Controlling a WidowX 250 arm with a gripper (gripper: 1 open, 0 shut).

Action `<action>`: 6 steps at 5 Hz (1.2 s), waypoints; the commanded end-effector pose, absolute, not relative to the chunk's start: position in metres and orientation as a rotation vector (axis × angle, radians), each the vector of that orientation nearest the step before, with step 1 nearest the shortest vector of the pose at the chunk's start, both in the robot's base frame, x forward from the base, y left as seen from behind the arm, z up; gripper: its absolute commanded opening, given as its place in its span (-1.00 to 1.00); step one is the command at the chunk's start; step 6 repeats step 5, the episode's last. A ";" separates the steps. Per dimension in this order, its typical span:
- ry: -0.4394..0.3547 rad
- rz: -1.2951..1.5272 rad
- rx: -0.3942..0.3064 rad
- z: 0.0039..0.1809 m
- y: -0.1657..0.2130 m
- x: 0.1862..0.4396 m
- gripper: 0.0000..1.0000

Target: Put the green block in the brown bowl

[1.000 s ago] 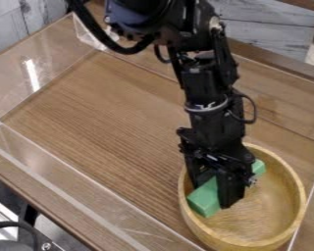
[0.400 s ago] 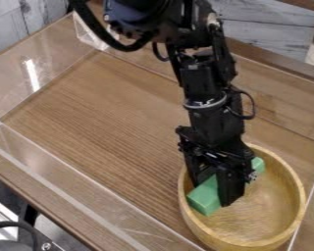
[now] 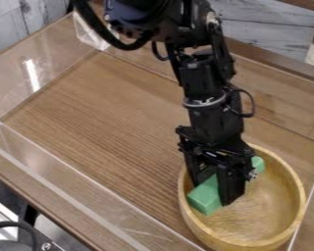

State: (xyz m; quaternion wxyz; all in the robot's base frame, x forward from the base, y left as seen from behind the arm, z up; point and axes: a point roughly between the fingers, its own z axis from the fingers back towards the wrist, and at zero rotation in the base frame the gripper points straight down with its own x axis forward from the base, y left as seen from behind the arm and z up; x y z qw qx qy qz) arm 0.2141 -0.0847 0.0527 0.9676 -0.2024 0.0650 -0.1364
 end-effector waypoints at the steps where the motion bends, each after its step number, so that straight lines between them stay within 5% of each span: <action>1: 0.079 -0.279 -0.418 0.063 -0.084 0.228 -1.00; 6: 0.091 -0.268 -0.440 0.062 -0.084 0.230 -1.00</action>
